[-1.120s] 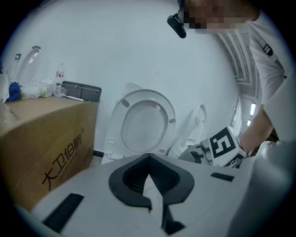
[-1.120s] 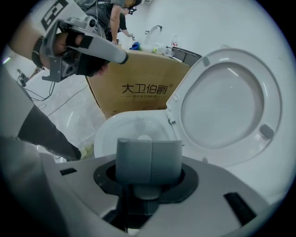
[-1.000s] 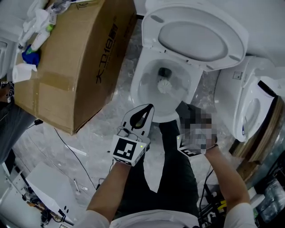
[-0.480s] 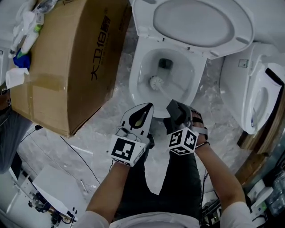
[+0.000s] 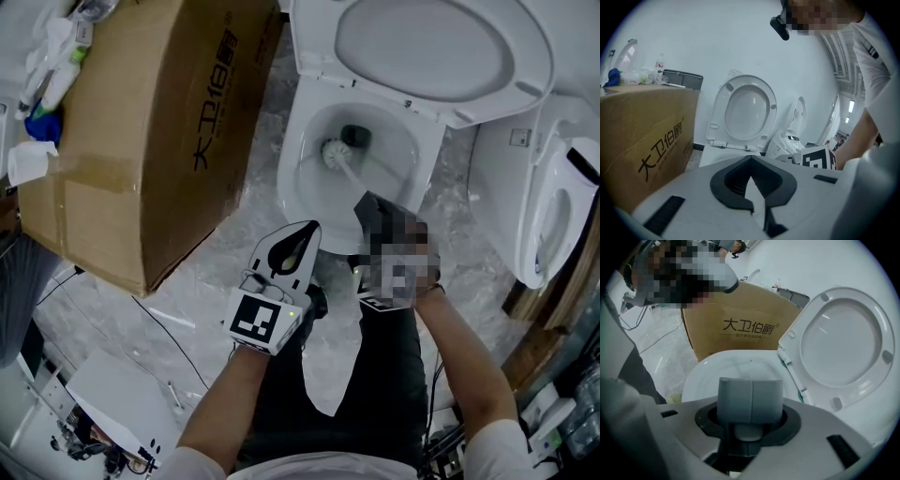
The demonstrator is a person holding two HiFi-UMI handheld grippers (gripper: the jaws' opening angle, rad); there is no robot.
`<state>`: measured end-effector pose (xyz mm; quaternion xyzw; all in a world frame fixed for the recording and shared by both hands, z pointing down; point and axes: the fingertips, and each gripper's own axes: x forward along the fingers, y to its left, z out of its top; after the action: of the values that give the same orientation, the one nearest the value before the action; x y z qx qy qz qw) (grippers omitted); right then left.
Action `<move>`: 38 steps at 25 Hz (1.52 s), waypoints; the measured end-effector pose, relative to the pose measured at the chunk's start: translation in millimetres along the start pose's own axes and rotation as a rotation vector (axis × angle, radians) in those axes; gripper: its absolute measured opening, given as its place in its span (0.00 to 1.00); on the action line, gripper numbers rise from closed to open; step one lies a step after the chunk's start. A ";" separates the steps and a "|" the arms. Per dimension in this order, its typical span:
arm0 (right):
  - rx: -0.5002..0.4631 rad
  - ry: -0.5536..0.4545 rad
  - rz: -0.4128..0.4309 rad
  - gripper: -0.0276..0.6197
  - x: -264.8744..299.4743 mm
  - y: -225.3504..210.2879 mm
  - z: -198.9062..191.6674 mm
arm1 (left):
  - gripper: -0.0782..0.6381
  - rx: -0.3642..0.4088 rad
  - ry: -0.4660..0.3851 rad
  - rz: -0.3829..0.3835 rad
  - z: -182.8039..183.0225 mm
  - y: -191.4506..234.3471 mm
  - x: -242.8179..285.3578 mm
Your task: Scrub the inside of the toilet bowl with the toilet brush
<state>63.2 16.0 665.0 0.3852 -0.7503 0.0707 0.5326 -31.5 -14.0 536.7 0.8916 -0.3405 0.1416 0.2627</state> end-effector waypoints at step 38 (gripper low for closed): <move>-0.148 0.133 0.091 0.28 -14.4 6.9 -66.8 | 0.12 -0.028 -0.004 -0.004 4.3 -11.3 14.8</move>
<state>110.4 62.5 683.1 0.3047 -0.7331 0.0646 0.6046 -12.7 -17.2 535.4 0.8889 -0.3412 0.1347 0.2745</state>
